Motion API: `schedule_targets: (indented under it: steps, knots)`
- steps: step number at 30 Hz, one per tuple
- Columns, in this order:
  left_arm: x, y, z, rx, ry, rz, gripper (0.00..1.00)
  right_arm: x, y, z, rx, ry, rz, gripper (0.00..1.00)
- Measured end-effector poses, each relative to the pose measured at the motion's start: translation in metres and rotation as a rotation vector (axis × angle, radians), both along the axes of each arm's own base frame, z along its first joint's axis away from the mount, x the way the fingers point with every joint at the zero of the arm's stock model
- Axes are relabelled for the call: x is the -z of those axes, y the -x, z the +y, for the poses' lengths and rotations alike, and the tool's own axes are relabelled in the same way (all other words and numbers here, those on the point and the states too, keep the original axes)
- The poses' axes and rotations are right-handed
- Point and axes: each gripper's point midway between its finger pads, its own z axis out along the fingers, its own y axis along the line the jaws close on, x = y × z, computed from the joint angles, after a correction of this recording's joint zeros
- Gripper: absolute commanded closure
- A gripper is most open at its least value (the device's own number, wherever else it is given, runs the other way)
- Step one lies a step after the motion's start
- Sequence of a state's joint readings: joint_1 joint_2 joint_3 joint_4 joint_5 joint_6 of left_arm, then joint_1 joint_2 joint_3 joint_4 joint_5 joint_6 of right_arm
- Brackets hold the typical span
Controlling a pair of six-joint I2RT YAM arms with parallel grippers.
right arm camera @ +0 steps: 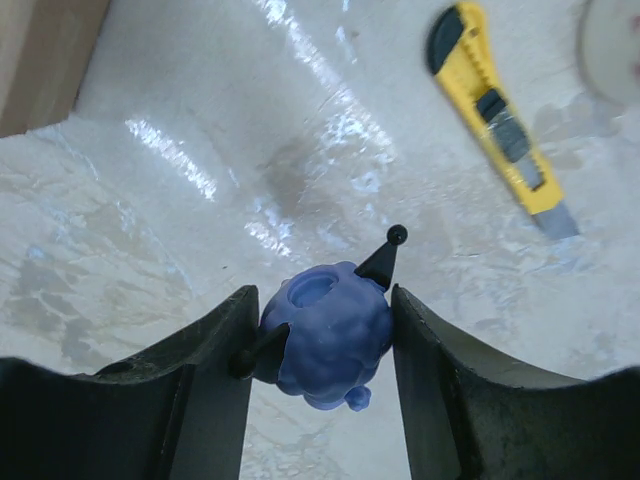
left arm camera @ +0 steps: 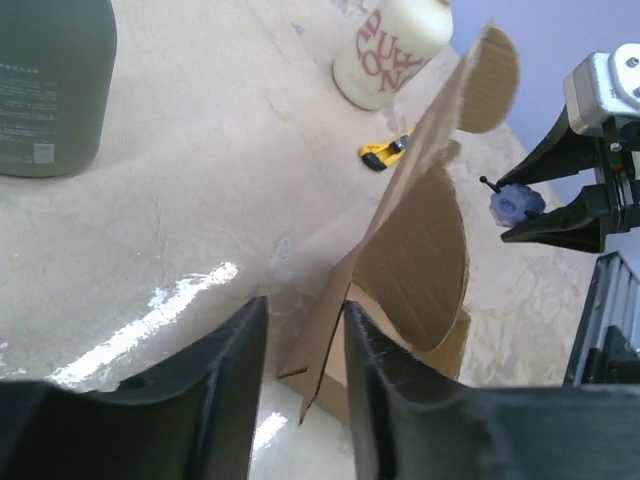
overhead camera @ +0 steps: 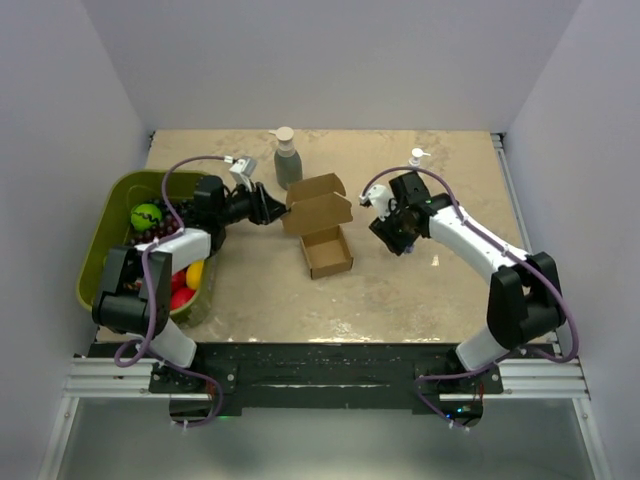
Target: Unpack the express box
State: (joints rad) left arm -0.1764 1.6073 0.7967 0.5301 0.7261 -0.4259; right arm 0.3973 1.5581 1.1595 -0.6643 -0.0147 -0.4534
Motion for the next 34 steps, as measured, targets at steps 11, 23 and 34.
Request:
schedule_targets:
  steps: [11, 23, 34]
  knots:
    - [-0.007, -0.005, 0.002, 0.042, -0.080, -0.015, 0.00, 0.019, 0.002, 0.006, 0.001, 0.004, 0.031, 0.01]
    - [-0.063, -0.014, 0.029, 0.045, -0.207, -0.161, 0.00, -0.128, -0.057, 0.035, 0.041, -0.160, -0.252, 0.01]
    - [-0.162, -0.054, 0.069, -0.077, -0.307, -0.326, 0.00, -0.215, -0.084, 0.024, 0.212, -0.232, -0.487, 0.01]
